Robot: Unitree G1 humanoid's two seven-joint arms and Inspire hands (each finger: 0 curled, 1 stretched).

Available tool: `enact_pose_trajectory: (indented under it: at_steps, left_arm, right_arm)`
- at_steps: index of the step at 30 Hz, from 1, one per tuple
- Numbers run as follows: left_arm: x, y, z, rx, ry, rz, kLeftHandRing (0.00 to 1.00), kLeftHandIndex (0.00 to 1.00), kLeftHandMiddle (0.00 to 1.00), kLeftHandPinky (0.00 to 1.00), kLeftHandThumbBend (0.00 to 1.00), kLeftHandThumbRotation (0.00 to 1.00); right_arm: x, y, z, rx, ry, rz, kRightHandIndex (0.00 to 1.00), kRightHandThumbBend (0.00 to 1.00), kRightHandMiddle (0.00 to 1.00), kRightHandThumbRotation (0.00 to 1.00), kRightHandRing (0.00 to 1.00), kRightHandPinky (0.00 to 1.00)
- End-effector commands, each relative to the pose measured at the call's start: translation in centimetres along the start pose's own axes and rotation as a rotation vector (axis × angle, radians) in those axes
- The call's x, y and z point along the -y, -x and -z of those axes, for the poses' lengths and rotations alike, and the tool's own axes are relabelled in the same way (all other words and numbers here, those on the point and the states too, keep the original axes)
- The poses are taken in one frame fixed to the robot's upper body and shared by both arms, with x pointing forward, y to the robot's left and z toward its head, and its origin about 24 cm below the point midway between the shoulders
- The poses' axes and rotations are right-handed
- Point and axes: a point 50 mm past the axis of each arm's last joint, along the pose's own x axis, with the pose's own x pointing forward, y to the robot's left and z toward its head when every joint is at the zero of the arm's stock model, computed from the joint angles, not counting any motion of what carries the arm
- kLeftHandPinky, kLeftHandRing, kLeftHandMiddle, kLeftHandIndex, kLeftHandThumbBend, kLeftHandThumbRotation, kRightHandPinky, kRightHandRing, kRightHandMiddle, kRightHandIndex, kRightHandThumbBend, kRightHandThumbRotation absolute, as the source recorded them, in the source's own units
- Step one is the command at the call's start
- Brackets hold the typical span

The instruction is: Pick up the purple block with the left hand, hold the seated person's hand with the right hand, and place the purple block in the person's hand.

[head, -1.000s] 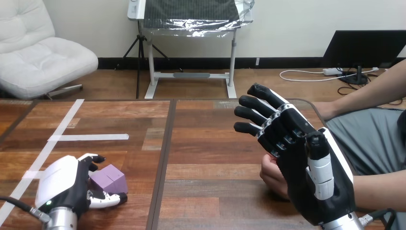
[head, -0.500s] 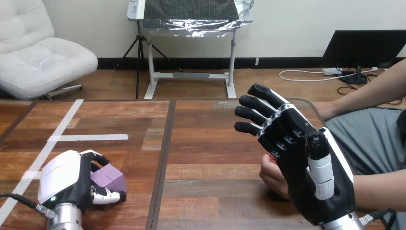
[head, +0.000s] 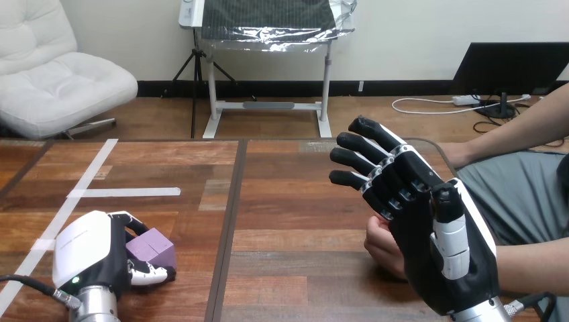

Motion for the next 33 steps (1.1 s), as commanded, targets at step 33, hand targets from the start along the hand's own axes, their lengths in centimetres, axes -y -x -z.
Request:
enact_pose_trajectory:
  at_steps: [33]
  left_arm:
    - [-1.22, -1.66, -1.61, 0.05, -0.048, -0.053, 0.36, 0.48, 0.41, 0.32, 0.76, 0.0]
  right_arm:
    - [0.29, -1.1, -1.32, 0.084, 0.018, -0.011, 0.87, 0.85, 0.85, 0.83, 0.84, 0.79]
